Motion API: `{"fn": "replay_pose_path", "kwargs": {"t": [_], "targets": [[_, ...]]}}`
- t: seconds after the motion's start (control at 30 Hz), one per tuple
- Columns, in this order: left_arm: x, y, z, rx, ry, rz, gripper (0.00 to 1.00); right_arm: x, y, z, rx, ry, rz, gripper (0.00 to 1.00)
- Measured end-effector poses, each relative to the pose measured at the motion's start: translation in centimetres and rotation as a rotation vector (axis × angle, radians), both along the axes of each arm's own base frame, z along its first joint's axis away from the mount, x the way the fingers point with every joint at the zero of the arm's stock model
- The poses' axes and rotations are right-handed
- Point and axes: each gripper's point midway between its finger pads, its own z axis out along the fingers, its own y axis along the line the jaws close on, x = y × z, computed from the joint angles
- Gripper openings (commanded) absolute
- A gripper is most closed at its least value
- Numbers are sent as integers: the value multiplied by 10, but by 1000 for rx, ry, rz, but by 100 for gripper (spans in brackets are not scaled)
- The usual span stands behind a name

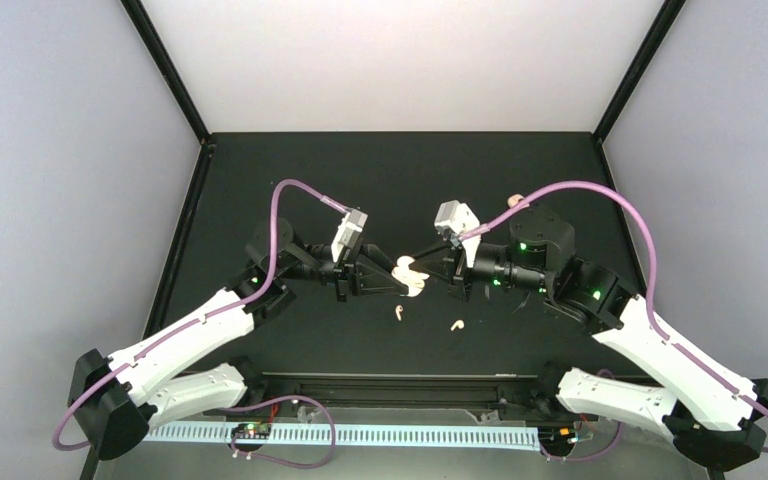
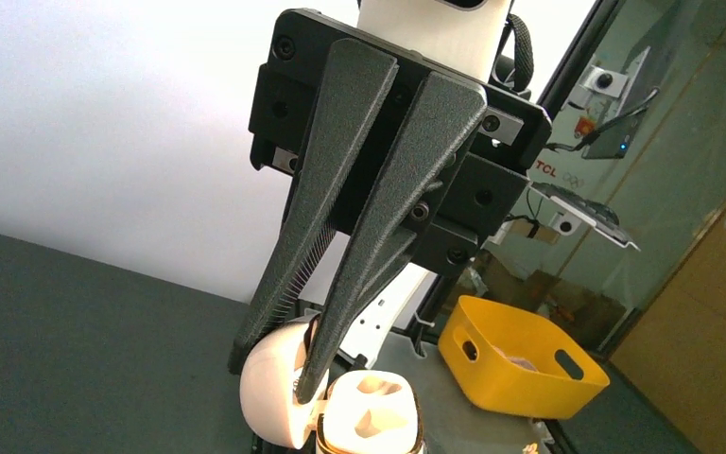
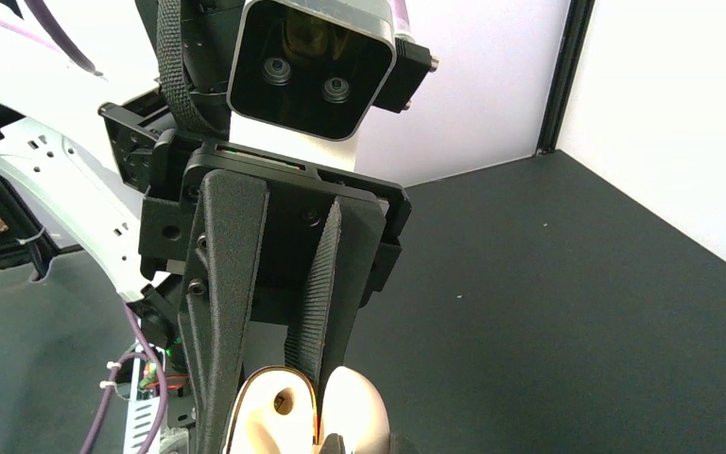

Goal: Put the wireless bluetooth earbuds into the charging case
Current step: Adjust the charging case.

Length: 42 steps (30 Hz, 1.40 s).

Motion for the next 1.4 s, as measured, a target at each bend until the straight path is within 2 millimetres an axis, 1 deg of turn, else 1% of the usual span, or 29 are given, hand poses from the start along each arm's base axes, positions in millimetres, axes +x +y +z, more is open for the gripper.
{"fn": "replay_pose_path", "kwargs": {"t": [0.03,0.07,0.17,0.23,0.27,0.3,0.37,0.57,0.8,1.13,1.4], "targets": [[0,0,0,-1,-3,-1,1,0,0,0,1,0,2,1],[0,0,0,-2,-7,-1,1,-1,0,1,5,-1,3,3],[-1,1,2,-7,-22,0,2,-2,-1,2,14,5,4,32],[-3,2,2,-12,-43,2,1,-5,-1,4,28,13,13,48],[-4,3,1,-15,-55,5,1,-6,-2,6,36,21,14,53],[-5,4,1,-17,-65,6,2,-8,-3,8,44,25,17,56],[-7,7,1,-24,-96,13,2,-10,-4,12,61,26,20,60],[-15,16,5,-54,-216,37,1,-14,-8,20,95,45,19,66],[-23,24,13,-81,-325,51,1,-14,-5,22,113,66,23,69],[-28,25,12,-78,-377,49,2,-9,2,17,108,100,19,70],[-34,30,17,-95,-416,55,2,-3,3,14,105,118,-14,70]]}}
